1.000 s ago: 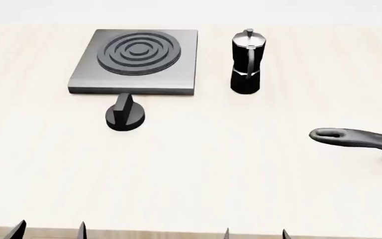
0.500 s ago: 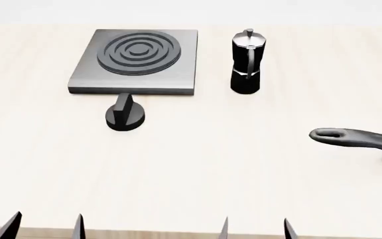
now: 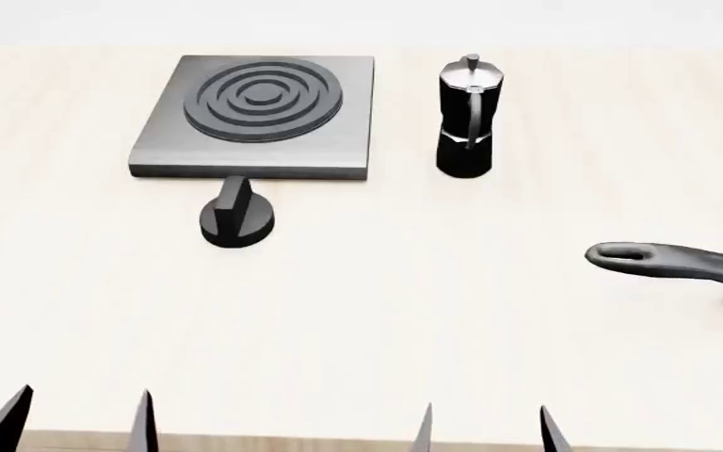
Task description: Put the moka pot on the stove.
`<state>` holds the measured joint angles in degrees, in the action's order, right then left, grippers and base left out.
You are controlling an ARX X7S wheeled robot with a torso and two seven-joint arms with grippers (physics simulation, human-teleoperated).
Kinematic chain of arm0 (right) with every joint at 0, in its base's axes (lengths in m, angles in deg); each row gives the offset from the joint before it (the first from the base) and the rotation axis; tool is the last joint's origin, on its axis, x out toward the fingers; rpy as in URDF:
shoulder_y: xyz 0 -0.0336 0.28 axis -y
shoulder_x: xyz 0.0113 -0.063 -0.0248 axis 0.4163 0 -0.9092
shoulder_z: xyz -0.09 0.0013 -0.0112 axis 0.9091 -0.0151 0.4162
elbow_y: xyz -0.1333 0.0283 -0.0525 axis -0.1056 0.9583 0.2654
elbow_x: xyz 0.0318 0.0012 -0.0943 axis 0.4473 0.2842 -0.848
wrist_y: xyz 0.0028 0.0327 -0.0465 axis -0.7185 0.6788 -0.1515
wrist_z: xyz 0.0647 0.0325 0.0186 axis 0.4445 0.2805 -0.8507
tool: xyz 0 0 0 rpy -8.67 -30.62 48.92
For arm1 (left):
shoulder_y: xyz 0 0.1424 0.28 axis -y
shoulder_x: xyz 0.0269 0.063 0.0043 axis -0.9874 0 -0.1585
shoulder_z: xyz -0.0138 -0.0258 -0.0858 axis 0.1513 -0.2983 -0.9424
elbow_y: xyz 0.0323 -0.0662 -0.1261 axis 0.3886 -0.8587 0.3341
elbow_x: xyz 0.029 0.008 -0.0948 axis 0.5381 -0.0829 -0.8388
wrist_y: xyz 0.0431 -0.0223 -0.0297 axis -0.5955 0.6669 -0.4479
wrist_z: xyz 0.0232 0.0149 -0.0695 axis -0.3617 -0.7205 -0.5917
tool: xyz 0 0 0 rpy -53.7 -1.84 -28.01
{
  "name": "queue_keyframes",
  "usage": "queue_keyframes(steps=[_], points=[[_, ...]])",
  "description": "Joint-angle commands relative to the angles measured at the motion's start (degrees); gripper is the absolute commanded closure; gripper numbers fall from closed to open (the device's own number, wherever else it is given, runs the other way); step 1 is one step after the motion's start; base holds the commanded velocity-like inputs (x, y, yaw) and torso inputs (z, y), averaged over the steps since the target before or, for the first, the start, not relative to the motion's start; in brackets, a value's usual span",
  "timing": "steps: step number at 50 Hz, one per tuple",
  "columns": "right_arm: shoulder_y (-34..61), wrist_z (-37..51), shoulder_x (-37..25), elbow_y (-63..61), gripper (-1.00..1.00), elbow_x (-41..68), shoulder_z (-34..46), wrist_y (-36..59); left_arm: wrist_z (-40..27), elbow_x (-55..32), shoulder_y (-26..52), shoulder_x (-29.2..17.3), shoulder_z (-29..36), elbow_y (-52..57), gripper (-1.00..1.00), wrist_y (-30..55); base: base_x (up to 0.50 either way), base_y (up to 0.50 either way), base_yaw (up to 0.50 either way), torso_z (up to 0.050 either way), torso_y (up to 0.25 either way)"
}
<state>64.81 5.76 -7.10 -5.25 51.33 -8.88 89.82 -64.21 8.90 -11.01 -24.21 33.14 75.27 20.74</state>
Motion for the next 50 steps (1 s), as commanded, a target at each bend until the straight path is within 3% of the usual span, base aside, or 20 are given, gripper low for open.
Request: queue_keyframes(steps=[1, 10, 39, 50], points=[[0.08, 1.14, -0.88, -1.02, -1.0, -0.49, 1.14, 0.36, -1.71, -1.03, -0.61, -0.97, 0.65, 6.42, -1.0, 4.68, 0.0, 0.0, 0.0, 0.0, 0.0], [-0.14, 2.03, -1.54, -3.11, -1.0, -1.18, 1.97, 0.83, -2.7, -1.59, -1.05, -1.5, 1.29, 9.39, -1.0, 7.0, 0.08, 0.0, 0.0, 0.0, 0.0], [0.08, 3.46, -2.53, -3.07, -1.0, -0.04, 3.32, 0.5, -2.07, -1.52, -1.19, -1.85, 2.47, -0.39, -1.0, -3.21, 0.22, 0.0, 0.0, 0.0, 0.0], [0.18, 3.86, -2.82, -2.67, -1.0, 0.51, 3.72, 0.07, -3.12, -2.33, -0.91, -2.83, 2.74, 3.32, -1.0, 0.19, 0.23, 0.0, 0.0, 0.0, 0.0]])
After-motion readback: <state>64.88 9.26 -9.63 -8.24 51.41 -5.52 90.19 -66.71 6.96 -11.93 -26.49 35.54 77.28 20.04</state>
